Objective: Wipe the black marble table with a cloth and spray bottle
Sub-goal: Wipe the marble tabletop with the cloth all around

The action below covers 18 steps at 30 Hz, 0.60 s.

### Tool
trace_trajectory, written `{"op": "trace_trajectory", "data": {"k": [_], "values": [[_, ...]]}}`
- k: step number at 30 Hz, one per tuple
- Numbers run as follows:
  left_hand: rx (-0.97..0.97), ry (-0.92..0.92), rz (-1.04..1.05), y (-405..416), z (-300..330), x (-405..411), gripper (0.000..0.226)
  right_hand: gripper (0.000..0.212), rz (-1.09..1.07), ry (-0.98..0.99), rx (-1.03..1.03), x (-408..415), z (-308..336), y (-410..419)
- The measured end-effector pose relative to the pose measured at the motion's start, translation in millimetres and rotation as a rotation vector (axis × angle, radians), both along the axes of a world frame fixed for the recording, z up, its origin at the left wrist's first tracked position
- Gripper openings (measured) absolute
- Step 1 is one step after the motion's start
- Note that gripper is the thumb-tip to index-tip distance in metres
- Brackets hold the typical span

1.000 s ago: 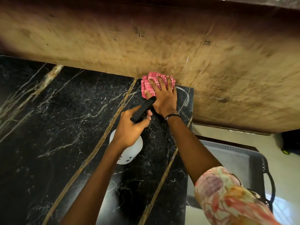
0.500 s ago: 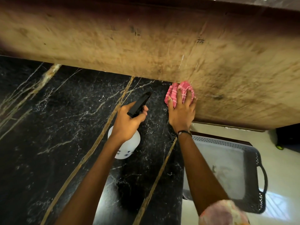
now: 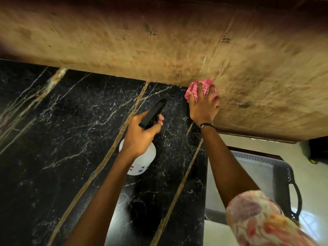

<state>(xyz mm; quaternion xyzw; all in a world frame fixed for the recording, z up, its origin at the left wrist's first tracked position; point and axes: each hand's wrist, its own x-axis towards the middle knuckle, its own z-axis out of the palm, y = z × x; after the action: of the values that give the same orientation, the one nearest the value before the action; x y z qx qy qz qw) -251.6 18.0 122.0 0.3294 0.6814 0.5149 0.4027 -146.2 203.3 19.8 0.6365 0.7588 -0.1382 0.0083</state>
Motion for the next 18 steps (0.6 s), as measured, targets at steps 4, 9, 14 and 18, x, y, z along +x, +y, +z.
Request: {"op": "trace_trajectory", "data": {"k": [4,9,14,18], "values": [[0.008,-0.001,0.017,-2,-1,-1,0.018,0.057,0.045,-0.033,-0.033,-18,4,9],[-0.01,0.041,0.006,-1,-3,5,0.017,0.056,0.422,0.054,0.075,-41,5,-25],[0.001,0.034,0.039,-1,-2,6,0.019,0.066,0.435,0.076,0.064,-24,2,-4],[0.021,0.032,0.046,-3,-2,6,0.019,0.068,0.192,0.099,0.077,7,-2,12]]}}
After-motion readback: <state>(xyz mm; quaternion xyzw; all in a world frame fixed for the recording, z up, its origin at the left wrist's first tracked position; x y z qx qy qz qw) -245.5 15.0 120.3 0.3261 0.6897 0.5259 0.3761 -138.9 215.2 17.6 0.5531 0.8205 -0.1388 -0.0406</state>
